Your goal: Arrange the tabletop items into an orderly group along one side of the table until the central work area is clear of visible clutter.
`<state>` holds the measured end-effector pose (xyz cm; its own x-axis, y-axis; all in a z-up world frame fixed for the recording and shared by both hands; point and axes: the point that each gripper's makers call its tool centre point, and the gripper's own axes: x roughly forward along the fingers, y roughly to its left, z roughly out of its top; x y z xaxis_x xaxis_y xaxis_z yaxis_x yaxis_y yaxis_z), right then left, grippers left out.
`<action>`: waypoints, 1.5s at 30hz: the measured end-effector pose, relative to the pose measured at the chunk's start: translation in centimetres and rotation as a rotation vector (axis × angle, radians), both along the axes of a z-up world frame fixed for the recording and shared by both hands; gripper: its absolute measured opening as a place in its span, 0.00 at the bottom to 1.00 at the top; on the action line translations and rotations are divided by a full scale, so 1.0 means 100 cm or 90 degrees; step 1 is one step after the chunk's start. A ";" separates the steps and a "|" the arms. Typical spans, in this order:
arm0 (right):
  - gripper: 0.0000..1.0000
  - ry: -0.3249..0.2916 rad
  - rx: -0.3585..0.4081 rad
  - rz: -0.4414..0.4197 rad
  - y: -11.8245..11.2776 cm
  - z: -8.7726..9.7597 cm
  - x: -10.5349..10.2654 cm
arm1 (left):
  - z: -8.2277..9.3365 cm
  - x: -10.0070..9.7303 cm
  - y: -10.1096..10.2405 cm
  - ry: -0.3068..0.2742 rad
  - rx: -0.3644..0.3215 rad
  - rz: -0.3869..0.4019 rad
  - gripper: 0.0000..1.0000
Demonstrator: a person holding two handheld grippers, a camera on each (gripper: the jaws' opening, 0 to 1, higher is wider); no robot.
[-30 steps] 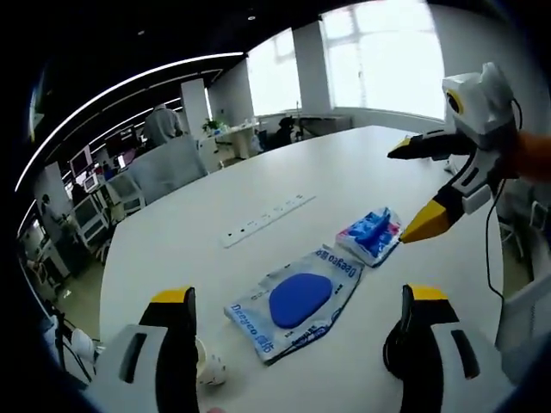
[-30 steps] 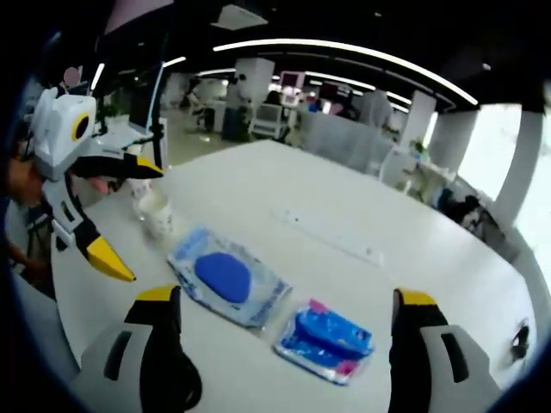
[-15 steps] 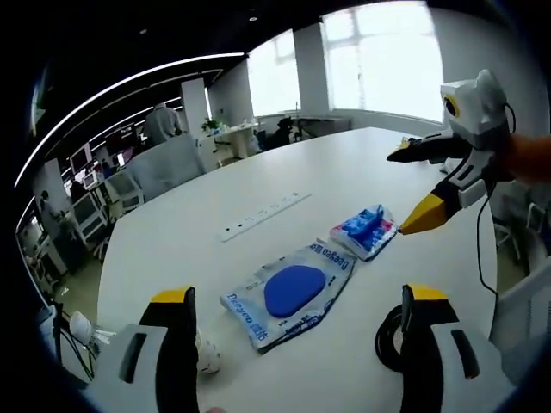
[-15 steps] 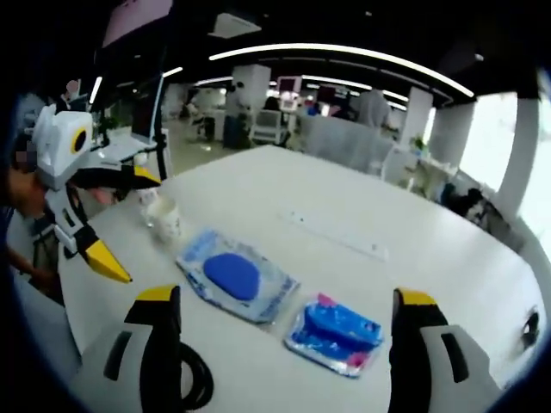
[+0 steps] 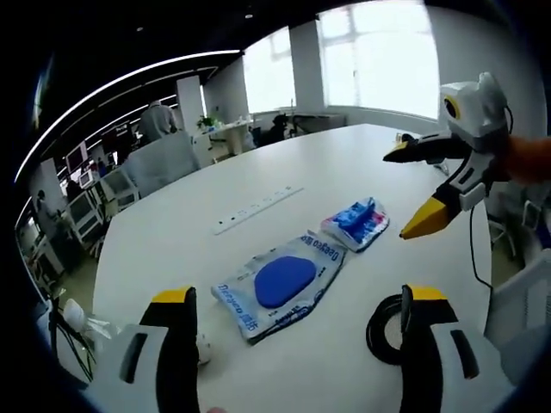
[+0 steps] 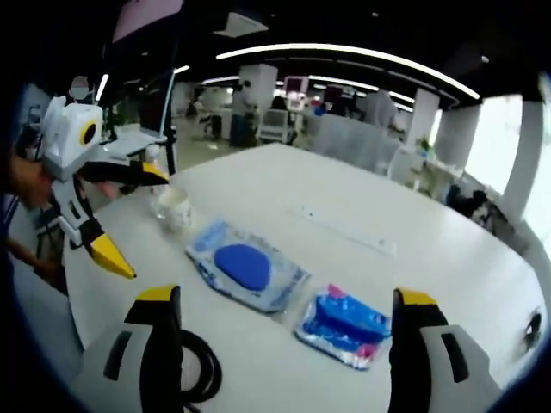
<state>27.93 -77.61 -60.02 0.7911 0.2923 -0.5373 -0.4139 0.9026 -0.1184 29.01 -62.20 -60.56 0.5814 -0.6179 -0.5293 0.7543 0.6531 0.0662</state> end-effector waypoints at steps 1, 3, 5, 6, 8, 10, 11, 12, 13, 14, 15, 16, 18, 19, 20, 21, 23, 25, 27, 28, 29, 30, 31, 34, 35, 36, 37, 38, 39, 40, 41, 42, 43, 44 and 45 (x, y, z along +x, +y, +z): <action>1.00 0.001 0.002 0.002 0.002 -0.001 0.000 | -0.001 -0.001 0.000 0.001 -0.001 -0.001 0.98; 1.00 0.002 0.003 0.006 0.005 -0.003 -0.002 | -0.005 -0.002 0.002 0.004 0.000 -0.001 0.98; 1.00 0.003 0.007 0.010 0.007 -0.003 -0.003 | -0.007 -0.005 0.003 0.009 -0.005 0.001 0.97; 1.00 0.001 0.008 0.011 0.008 -0.003 -0.004 | -0.007 -0.005 0.004 0.009 -0.007 0.001 0.97; 1.00 0.000 0.013 0.010 0.009 -0.004 -0.005 | -0.010 -0.006 0.005 0.011 -0.006 0.002 0.97; 1.00 -0.002 0.020 0.006 0.009 -0.005 -0.006 | -0.012 -0.009 0.007 0.006 0.000 -0.003 0.97; 1.00 -0.002 0.027 0.002 0.008 -0.006 -0.007 | -0.013 -0.011 0.008 0.004 0.004 -0.007 0.97; 1.00 -0.002 0.030 0.000 0.008 -0.008 -0.008 | -0.015 -0.011 0.008 0.005 0.004 -0.007 0.96; 1.00 -0.002 0.031 0.000 0.008 -0.008 -0.009 | -0.017 -0.012 0.008 0.007 0.002 -0.009 0.97; 1.00 -0.001 0.033 -0.001 0.008 -0.009 -0.010 | -0.018 -0.013 0.008 0.008 0.001 -0.011 0.97; 1.00 0.000 0.037 -0.002 0.008 -0.011 -0.011 | -0.020 -0.013 0.008 0.009 0.003 -0.011 0.97; 1.00 0.002 0.038 -0.003 0.008 -0.012 -0.012 | -0.022 -0.013 0.009 0.011 0.003 -0.009 0.97; 1.00 0.005 0.044 -0.006 0.008 -0.016 -0.014 | -0.023 -0.013 0.009 0.017 -0.005 -0.005 0.96; 1.00 0.006 0.046 -0.006 0.008 -0.017 -0.015 | -0.023 -0.014 0.009 0.018 -0.008 -0.004 0.96; 0.99 0.005 0.047 -0.007 0.008 -0.018 -0.016 | -0.024 -0.014 0.008 0.020 -0.009 -0.005 0.96; 0.99 0.006 0.049 -0.007 0.008 -0.019 -0.017 | -0.024 -0.014 0.008 0.020 -0.009 -0.005 0.96; 0.99 0.008 0.052 -0.008 0.009 -0.021 -0.020 | -0.026 -0.016 0.007 0.021 -0.010 -0.008 0.95; 0.99 0.008 0.054 -0.007 0.009 -0.024 -0.023 | -0.028 -0.018 0.005 0.023 -0.010 -0.008 0.95; 0.99 0.010 0.054 -0.001 0.010 -0.028 -0.024 | -0.028 -0.019 0.002 0.023 -0.010 -0.009 0.95; 0.99 0.016 0.052 0.000 0.009 -0.030 -0.024 | -0.029 -0.018 0.001 0.024 -0.012 -0.007 0.95; 0.99 0.024 0.050 -0.002 0.008 -0.032 -0.025 | -0.030 -0.019 0.000 0.028 -0.016 -0.008 0.95; 0.99 0.023 0.053 -0.001 0.008 -0.032 -0.025 | -0.030 -0.020 -0.001 0.028 -0.017 -0.009 0.95; 0.99 0.020 0.057 0.001 0.009 -0.031 -0.025 | -0.030 -0.021 -0.002 0.027 -0.016 -0.010 0.95; 0.99 0.022 0.055 0.007 0.010 -0.035 -0.029 | -0.034 -0.023 -0.002 0.028 -0.010 -0.013 0.94; 0.98 0.023 0.054 0.010 0.012 -0.037 -0.031 | -0.035 -0.023 -0.001 0.030 -0.010 -0.012 0.94; 0.98 0.024 0.055 0.011 0.012 -0.039 -0.033 | -0.037 -0.025 -0.001 0.033 -0.009 -0.011 0.94; 0.98 0.027 0.056 0.012 0.013 -0.041 -0.034 | -0.038 -0.026 0.000 0.033 -0.008 -0.011 0.94; 0.98 0.032 0.057 0.013 0.014 -0.044 -0.037 | -0.041 -0.027 0.000 0.035 -0.005 -0.013 0.94; 0.98 0.034 0.057 0.014 0.014 -0.046 -0.038 | -0.042 -0.028 0.000 0.035 -0.004 -0.013 0.94; 0.98 0.038 0.055 0.014 0.015 -0.049 -0.040 | -0.044 -0.029 -0.001 0.036 -0.003 -0.013 0.94; 0.98 0.041 0.054 0.014 0.014 -0.052 -0.042 | -0.044 -0.030 -0.001 0.036 -0.002 -0.014 0.93; 0.98 0.045 0.055 0.014 0.015 -0.054 -0.044 | -0.046 -0.032 -0.002 0.037 -0.001 -0.016 0.93; 0.97 0.048 0.057 0.013 0.015 -0.056 -0.046 | -0.046 -0.033 -0.002 0.037 0.001 -0.018 0.93; 0.97 0.052 0.058 0.012 0.015 -0.058 -0.048 | -0.047 -0.035 -0.003 0.036 0.004 -0.021 0.93; 0.97 0.054 0.058 0.012 0.014 -0.060 -0.049 | -0.048 -0.036 -0.003 0.035 0.006 -0.022 0.93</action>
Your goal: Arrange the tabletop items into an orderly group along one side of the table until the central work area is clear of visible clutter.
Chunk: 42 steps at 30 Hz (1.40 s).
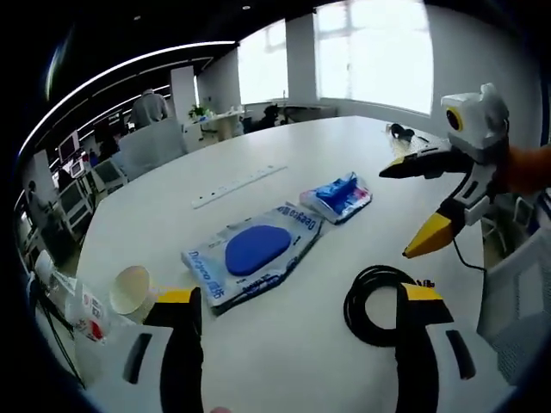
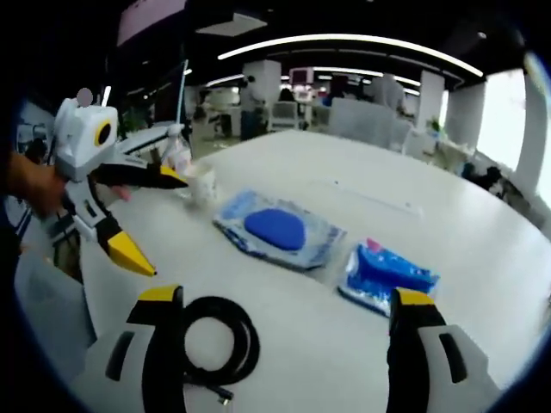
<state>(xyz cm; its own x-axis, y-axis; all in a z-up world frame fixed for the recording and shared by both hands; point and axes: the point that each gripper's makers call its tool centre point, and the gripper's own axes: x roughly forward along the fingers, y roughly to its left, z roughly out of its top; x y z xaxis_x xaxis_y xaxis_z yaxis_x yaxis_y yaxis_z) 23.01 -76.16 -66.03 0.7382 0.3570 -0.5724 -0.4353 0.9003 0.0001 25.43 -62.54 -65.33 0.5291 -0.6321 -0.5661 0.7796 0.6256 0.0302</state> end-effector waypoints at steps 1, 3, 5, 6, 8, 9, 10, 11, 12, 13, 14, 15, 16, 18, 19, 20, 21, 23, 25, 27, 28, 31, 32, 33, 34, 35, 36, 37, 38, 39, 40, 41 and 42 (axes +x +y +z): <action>0.97 0.000 0.005 0.000 0.000 -0.001 -0.002 | -0.001 -0.002 -0.001 0.000 0.002 -0.003 0.92; 0.96 0.002 0.005 0.000 0.000 -0.003 -0.004 | -0.003 -0.003 -0.002 0.000 0.006 -0.006 0.92; 0.95 0.009 -0.002 0.005 -0.001 -0.007 -0.008 | -0.005 -0.004 -0.003 0.002 0.009 -0.010 0.91; 0.94 0.010 -0.003 0.007 0.000 -0.008 -0.010 | -0.007 -0.006 -0.004 0.004 0.010 -0.012 0.91; 0.92 0.019 -0.004 0.006 -0.003 -0.012 -0.014 | -0.008 -0.009 -0.006 0.004 0.014 -0.018 0.91; 0.92 0.021 -0.003 0.006 -0.003 -0.013 -0.016 | -0.008 -0.010 -0.007 0.004 0.014 -0.020 0.91; 0.91 0.023 -0.002 0.006 -0.004 -0.014 -0.017 | -0.009 -0.011 -0.008 0.003 0.015 -0.023 0.90; 0.90 0.027 -0.001 0.007 -0.004 -0.016 -0.020 | -0.009 -0.011 -0.009 0.003 0.016 -0.024 0.90; 0.88 0.030 -0.002 0.008 -0.004 -0.017 -0.021 | -0.010 -0.011 -0.009 0.004 0.016 -0.026 0.90; 0.88 0.032 -0.003 0.009 -0.004 -0.017 -0.022 | -0.011 -0.012 -0.010 0.006 0.016 -0.027 0.90; 0.87 0.034 0.000 0.009 -0.004 -0.018 -0.023 | -0.011 -0.013 -0.011 0.007 0.016 -0.028 0.89; 0.86 0.036 0.007 0.011 -0.003 -0.018 -0.025 | -0.012 -0.013 -0.011 0.007 0.016 -0.029 0.89; 0.84 0.039 0.015 0.015 -0.001 -0.019 -0.027 | -0.013 -0.014 -0.012 0.008 0.018 -0.031 0.88; 0.78 0.054 0.012 0.026 0.001 -0.022 -0.032 | -0.014 -0.015 -0.013 0.007 0.022 -0.036 0.87; 0.76 0.059 0.010 0.031 0.001 -0.024 -0.034 | -0.015 -0.015 -0.014 0.004 0.023 -0.039 0.85; 0.75 0.062 0.007 0.036 0.002 -0.027 -0.036 | -0.015 -0.015 -0.014 0.003 0.025 -0.040 0.85; 0.74 0.064 0.005 0.038 0.002 -0.028 -0.038 | -0.016 -0.015 -0.015 0.004 0.025 -0.041 0.85; 0.72 0.069 0.008 0.041 0.003 -0.030 -0.041 | -0.017 -0.016 -0.017 0.009 0.024 -0.043 0.84; 0.69 0.075 0.005 0.043 0.004 -0.033 -0.043 | -0.018 -0.017 -0.017 0.010 0.025 -0.045 0.83; 0.65 0.080 0.005 0.046 0.005 -0.035 -0.046 | -0.019 -0.018 -0.018 0.013 0.026 -0.047 0.82; 0.63 0.084 0.005 0.048 0.005 -0.036 -0.047 | -0.020 -0.018 -0.018 0.014 0.028 -0.047 0.81; 0.61 0.086 -0.008 0.054 0.006 -0.040 -0.050 | -0.025 -0.021 -0.019 0.022 0.030 -0.046 0.79; 0.61 0.084 -0.009 0.054 0.006 -0.040 -0.050 | -0.026 -0.021 -0.019 0.023 0.031 -0.047 0.78; 0.60 0.085 -0.008 0.054 0.006 -0.040 -0.050 | -0.027 -0.022 -0.019 0.023 0.032 -0.046 0.78; 0.60 0.088 -0.006 0.053 0.006 -0.041 -0.050 | -0.029 -0.022 -0.019 0.025 0.033 -0.047 0.77; 0.60 0.089 -0.007 0.053 0.006 -0.042 -0.051 | -0.030 -0.023 -0.019 0.025 0.033 -0.047 0.77; 0.59 0.089 -0.010 0.054 0.006 -0.043 -0.051 | -0.031 -0.024 -0.020 0.028 0.034 -0.048 0.76; 0.58 0.091 -0.010 0.054 0.006 -0.044 -0.052 | -0.032 -0.025 -0.020 0.029 0.035 -0.048 0.76; 0.57 0.094 -0.009 0.055 0.007 -0.046 -0.052 | -0.034 -0.026 -0.021 0.030 0.036 -0.049 0.75; 0.56 0.096 -0.009 0.056 0.007 -0.046 -0.053 | -0.035 -0.026 -0.021 0.033 0.036 -0.049 0.75; 0.56 0.097 -0.010 0.057 0.008 -0.047 -0.053 | -0.037 -0.027 -0.022 0.035 0.036 -0.050 0.74; 0.55 0.097 -0.011 0.059 0.008 -0.048 -0.054 | -0.038 -0.028 -0.022 0.036 0.037 -0.051 0.74; 0.55 0.098 -0.014 0.059 0.008 -0.048 -0.055 | -0.039 -0.029 -0.022 0.037 0.039 -0.052 0.73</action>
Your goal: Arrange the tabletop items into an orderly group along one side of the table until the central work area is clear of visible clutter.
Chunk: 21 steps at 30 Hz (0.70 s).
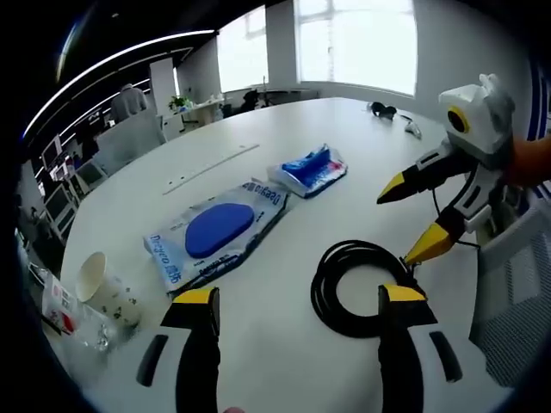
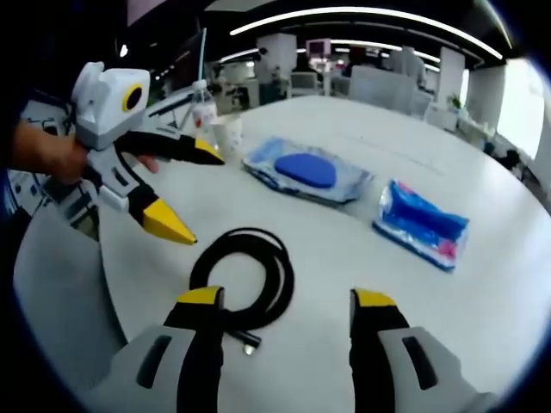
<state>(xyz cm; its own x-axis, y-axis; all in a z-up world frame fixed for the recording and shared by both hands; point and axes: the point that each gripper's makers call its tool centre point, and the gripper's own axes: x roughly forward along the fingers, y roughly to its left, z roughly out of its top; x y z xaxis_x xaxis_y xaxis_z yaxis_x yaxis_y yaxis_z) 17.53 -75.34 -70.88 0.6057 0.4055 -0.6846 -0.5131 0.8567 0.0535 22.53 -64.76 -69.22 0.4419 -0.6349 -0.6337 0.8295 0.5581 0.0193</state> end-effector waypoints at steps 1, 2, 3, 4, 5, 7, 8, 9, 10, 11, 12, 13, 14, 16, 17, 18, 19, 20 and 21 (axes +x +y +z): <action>0.54 0.001 0.000 0.000 0.000 0.000 0.000 | -0.001 -0.001 0.000 0.001 0.002 0.000 0.73; 0.54 0.002 0.001 -0.001 0.000 -0.001 -0.001 | -0.002 -0.001 -0.001 0.002 0.002 0.000 0.73; 0.54 0.004 0.002 -0.001 0.000 -0.002 -0.001 | -0.003 -0.001 -0.001 0.003 0.002 0.000 0.72; 0.53 0.006 0.001 -0.002 0.000 -0.002 -0.002 | -0.004 -0.002 -0.002 0.004 0.003 -0.001 0.72; 0.53 0.006 0.002 -0.002 0.000 -0.003 -0.002 | -0.005 -0.002 -0.003 0.003 0.005 -0.003 0.72; 0.51 0.010 0.003 -0.004 -0.001 -0.004 -0.003 | -0.005 -0.002 -0.004 0.004 0.005 -0.005 0.71; 0.49 0.012 0.003 -0.005 -0.001 -0.005 -0.004 | -0.006 -0.003 -0.005 0.006 0.005 -0.005 0.71; 0.48 0.016 0.003 -0.006 -0.001 -0.007 -0.005 | -0.007 -0.003 -0.005 0.007 0.005 -0.005 0.71; 0.47 0.017 0.005 -0.007 -0.001 -0.007 -0.005 | -0.008 -0.003 -0.006 0.007 0.006 -0.006 0.70; 0.45 0.019 0.006 -0.007 -0.001 -0.008 -0.006 | -0.008 -0.004 -0.006 0.008 0.008 -0.006 0.70; 0.43 0.022 0.007 -0.006 -0.001 -0.009 -0.007 | -0.010 -0.005 -0.006 0.008 0.011 -0.008 0.69; 0.40 0.026 0.007 -0.006 0.000 -0.010 -0.008 | -0.012 -0.005 -0.007 0.009 0.013 -0.009 0.68; 0.39 0.028 0.007 -0.006 0.000 -0.010 -0.009 | -0.013 -0.005 -0.007 0.010 0.015 -0.009 0.68; 0.39 0.038 0.007 -0.006 0.001 -0.014 -0.012 | -0.013 -0.007 -0.007 0.013 0.016 -0.006 0.67; 0.38 0.039 0.006 -0.005 0.001 -0.015 -0.013 | -0.014 -0.007 -0.007 0.014 0.015 -0.006 0.66; 0.37 0.044 0.002 -0.001 0.001 -0.017 -0.014 | -0.014 -0.008 -0.007 0.017 0.014 -0.005 0.66; 0.36 0.047 -0.002 0.001 0.001 -0.018 -0.015 | -0.016 -0.010 -0.008 0.021 0.014 -0.006 0.65; 0.36 0.046 0.001 -0.001 0.001 -0.018 -0.015 | -0.019 -0.010 -0.009 0.023 0.016 -0.007 0.64; 0.35 0.047 0.008 -0.006 0.002 -0.018 -0.015 | -0.020 -0.011 -0.009 0.023 0.018 -0.008 0.64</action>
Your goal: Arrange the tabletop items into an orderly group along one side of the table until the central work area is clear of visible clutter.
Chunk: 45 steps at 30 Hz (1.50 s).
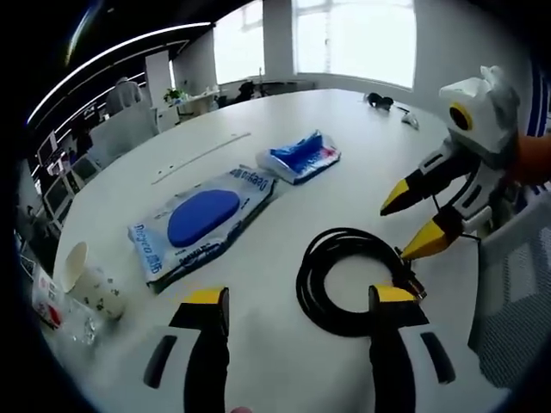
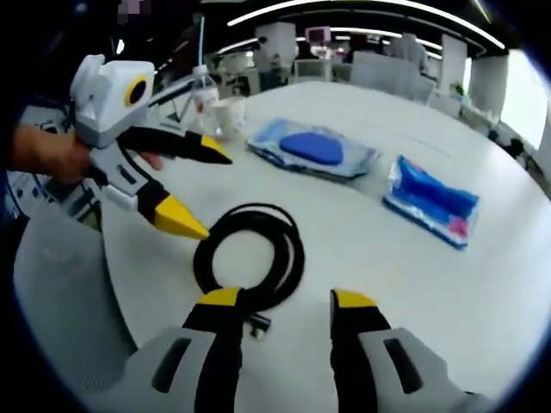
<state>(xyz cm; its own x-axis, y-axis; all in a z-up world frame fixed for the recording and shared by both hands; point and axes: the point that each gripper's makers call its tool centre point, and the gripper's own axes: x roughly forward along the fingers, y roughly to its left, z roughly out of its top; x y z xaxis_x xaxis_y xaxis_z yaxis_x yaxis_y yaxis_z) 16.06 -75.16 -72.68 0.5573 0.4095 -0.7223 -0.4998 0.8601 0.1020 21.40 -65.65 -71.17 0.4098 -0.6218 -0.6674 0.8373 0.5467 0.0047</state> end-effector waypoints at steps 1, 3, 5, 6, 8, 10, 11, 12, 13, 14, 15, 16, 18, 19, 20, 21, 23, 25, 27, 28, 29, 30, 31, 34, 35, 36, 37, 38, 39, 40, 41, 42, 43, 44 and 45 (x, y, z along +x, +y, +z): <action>0.35 0.003 0.002 -0.004 0.000 -0.001 0.000 | -0.001 -0.001 0.000 0.002 0.001 -0.001 0.63; 0.34 0.007 0.009 -0.010 0.000 -0.001 0.001 | -0.004 -0.001 -0.001 0.007 0.001 -0.002 0.62; 0.32 0.014 0.017 -0.016 0.001 -0.003 0.001 | -0.006 -0.003 -0.002 0.011 -0.001 -0.004 0.59; 0.32 0.015 0.018 -0.018 0.001 -0.003 0.001 | -0.007 -0.005 -0.003 0.013 0.000 -0.004 0.59; 0.32 0.016 0.018 -0.022 0.000 -0.004 0.002 | -0.010 -0.007 -0.003 0.018 0.002 -0.006 0.58; 0.30 0.020 0.021 -0.025 0.001 -0.005 0.002 | -0.013 -0.007 -0.003 0.021 0.006 -0.008 0.57; 0.30 0.024 0.024 -0.027 0.002 -0.005 0.002 | -0.014 -0.007 -0.002 0.022 0.008 -0.008 0.57; 0.30 0.025 0.024 -0.028 0.002 -0.005 0.002 | -0.015 -0.007 -0.002 0.022 0.008 -0.008 0.57; 0.30 0.026 0.024 -0.029 0.001 -0.006 0.003 | -0.016 -0.007 -0.002 0.024 0.010 -0.008 0.57; 0.30 0.028 0.026 -0.030 0.001 -0.006 0.003 | -0.016 -0.007 -0.002 0.025 0.011 -0.008 0.57; 0.30 0.033 0.033 -0.035 0.001 -0.006 0.003 | -0.017 -0.007 -0.001 0.026 0.014 -0.009 0.56; 0.30 0.039 0.038 -0.042 0.001 -0.007 0.003 | -0.018 -0.007 -0.001 0.027 0.017 -0.011 0.56; 0.30 0.041 0.043 -0.045 0.001 -0.008 0.003 | -0.021 -0.008 0.000 0.029 0.022 -0.014 0.55; 0.30 0.040 0.045 -0.049 0.001 -0.008 0.003 | -0.021 -0.008 0.000 0.029 0.023 -0.014 0.54; 0.29 0.040 0.052 -0.057 0.001 -0.009 0.003 | -0.022 -0.009 -0.001 0.029 0.022 -0.016 0.54; 0.28 0.040 0.056 -0.061 0.002 -0.009 0.002 | -0.023 -0.010 -0.001 0.031 0.023 -0.018 0.53; 0.26 0.039 0.064 -0.066 0.003 -0.009 0.002 | -0.023 -0.011 -0.002 0.035 0.020 -0.015 0.53; 0.24 0.039 0.067 -0.065 0.005 -0.009 0.001 | -0.023 -0.010 -0.002 0.035 0.021 -0.015 0.53; 0.22 0.037 0.062 -0.055 0.007 -0.008 0.001 | -0.023 -0.011 -0.003 0.036 0.022 -0.019 0.53; 0.22 0.037 0.060 -0.054 0.007 -0.008 0.001 | -0.024 -0.010 -0.004 0.036 0.022 -0.019 0.53; 0.22 0.038 0.058 -0.053 0.007 -0.008 0.001 | -0.024 -0.010 -0.004 0.038 0.023 -0.018 0.53; 0.22 0.040 0.057 -0.052 0.007 -0.008 0.001 | -0.024 -0.010 -0.004 0.038 0.024 -0.018 0.53; 0.21 0.041 0.057 -0.052 0.007 -0.008 0.001 | -0.024 -0.010 -0.004 0.037 0.025 -0.018 0.53; 0.21 0.043 0.053 -0.051 0.008 -0.008 0.001 | -0.025 -0.010 -0.005 0.038 0.024 -0.016 0.52; 0.21 0.044 0.052 -0.051 0.008 -0.008 0.001 | -0.025 -0.011 -0.004 0.039 0.023 -0.014 0.52; 0.21 0.045 0.049 -0.051 0.008 -0.008 0.001 | -0.025 -0.011 -0.004 0.040 0.023 -0.012 0.52; 0.21 0.046 0.048 -0.051 0.008 -0.007 0.001 | -0.025 -0.011 -0.004 0.039 0.023 -0.009 0.51; 0.21 0.047 0.046 -0.050 0.009 -0.007 0.001 | -0.025 -0.011 -0.003 0.040 0.023 -0.007 0.51; 0.21 0.048 0.045 -0.051 0.009 -0.007 0.001 | -0.025 -0.012 -0.003 0.043 0.020 -0.006 0.50; 0.21 0.048 0.044 -0.052 0.009 -0.007 0.001 | -0.025 -0.013 -0.003 0.045 0.019 -0.005 0.50; 0.21 0.047 0.043 -0.053 0.008 -0.008 0.001 | -0.025 -0.012 -0.003 0.045 0.017 -0.002 0.50; 0.21 0.047 0.044 -0.054 0.008 -0.008 0.001 | -0.025 -0.012 -0.003 0.046 0.016 0.000 0.50; 0.21 0.050 0.048 -0.060 0.008 -0.008 0.001 | -0.026 -0.012 -0.003 0.047 0.013 0.003 0.49; 0.21 0.052 0.051 -0.063 0.008 -0.008 0.001 | -0.027 -0.011 -0.003 0.049 0.011 0.005 0.49; 0.21 0.056 0.052 -0.067 0.008 -0.008 0.001 | -0.027 -0.011 -0.003 0.052 0.009 0.009 0.49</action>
<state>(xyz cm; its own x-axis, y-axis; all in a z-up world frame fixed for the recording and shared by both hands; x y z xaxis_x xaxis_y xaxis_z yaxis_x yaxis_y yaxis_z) 16.18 -74.38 -73.49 0.5367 0.4106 -0.7372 -0.3927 0.8948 0.2124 20.26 -65.99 -73.87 0.3624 -0.6064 -0.7078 0.8277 0.5585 -0.0548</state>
